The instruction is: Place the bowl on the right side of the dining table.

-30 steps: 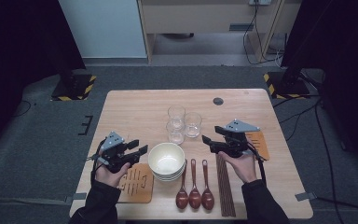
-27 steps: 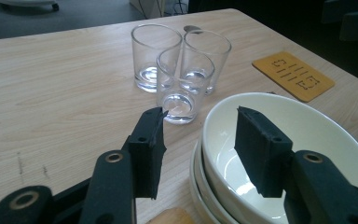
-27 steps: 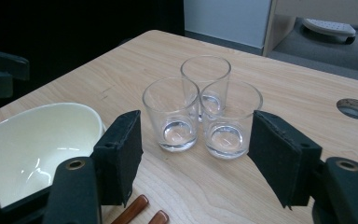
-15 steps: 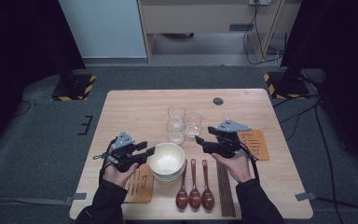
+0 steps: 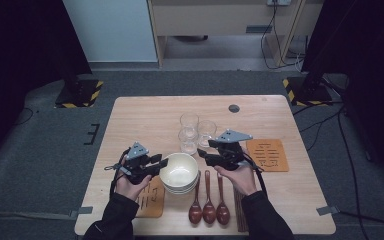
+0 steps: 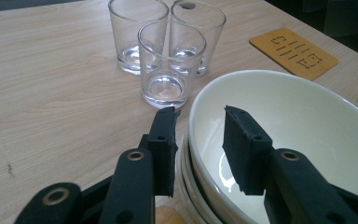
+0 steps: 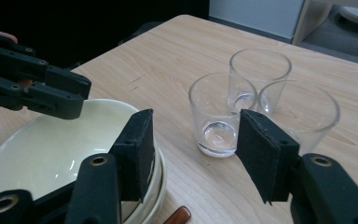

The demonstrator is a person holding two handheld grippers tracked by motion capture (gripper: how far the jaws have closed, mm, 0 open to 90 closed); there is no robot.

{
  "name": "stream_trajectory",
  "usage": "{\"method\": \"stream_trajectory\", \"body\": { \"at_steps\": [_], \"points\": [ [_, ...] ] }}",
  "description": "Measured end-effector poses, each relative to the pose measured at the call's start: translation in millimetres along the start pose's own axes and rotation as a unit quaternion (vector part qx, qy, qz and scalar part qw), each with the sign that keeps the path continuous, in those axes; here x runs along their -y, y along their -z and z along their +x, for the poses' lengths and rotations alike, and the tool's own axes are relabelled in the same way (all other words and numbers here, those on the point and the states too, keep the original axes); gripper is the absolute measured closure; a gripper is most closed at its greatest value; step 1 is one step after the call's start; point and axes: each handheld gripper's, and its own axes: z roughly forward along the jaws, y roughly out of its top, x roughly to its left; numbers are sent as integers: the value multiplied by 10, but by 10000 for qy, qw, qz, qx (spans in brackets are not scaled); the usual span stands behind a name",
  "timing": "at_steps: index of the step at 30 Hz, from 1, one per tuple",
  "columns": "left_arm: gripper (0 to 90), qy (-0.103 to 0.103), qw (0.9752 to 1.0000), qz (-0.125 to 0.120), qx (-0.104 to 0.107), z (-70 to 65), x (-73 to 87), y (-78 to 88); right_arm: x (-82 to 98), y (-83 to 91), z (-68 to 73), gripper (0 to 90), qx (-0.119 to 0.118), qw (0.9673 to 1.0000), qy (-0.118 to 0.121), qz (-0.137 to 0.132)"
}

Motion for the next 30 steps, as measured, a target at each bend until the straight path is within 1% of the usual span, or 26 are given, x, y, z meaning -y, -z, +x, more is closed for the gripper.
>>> {"method": "stream_trajectory", "body": {
  "at_steps": [3,6,10,12,14,20,25,30],
  "points": [
    [664,16,10000,33,17,0,3,-21,10,-68,32,490,-38,10000,21,86],
    [676,34,10000,81,25,2,8,-42,18,-95,48,503,-65,9999,-8,131],
    [707,75,9999,133,67,4,16,-69,42,-167,78,529,-103,9996,58,238],
    [730,95,9998,152,86,4,16,-80,52,-207,97,557,-133,9994,70,298],
    [748,106,9998,161,72,3,14,-89,61,-253,122,581,-169,9991,83,391],
    [799,141,9998,158,24,17,12,-100,76,-343,167,626,-231,9982,129,542],
    [816,142,9998,152,-15,12,9,-104,89,-425,206,663,-276,9972,169,669],
    [826,107,9997,190,-52,11,2,-103,101,-480,215,717,-284,9962,224,796]
  ]
}}
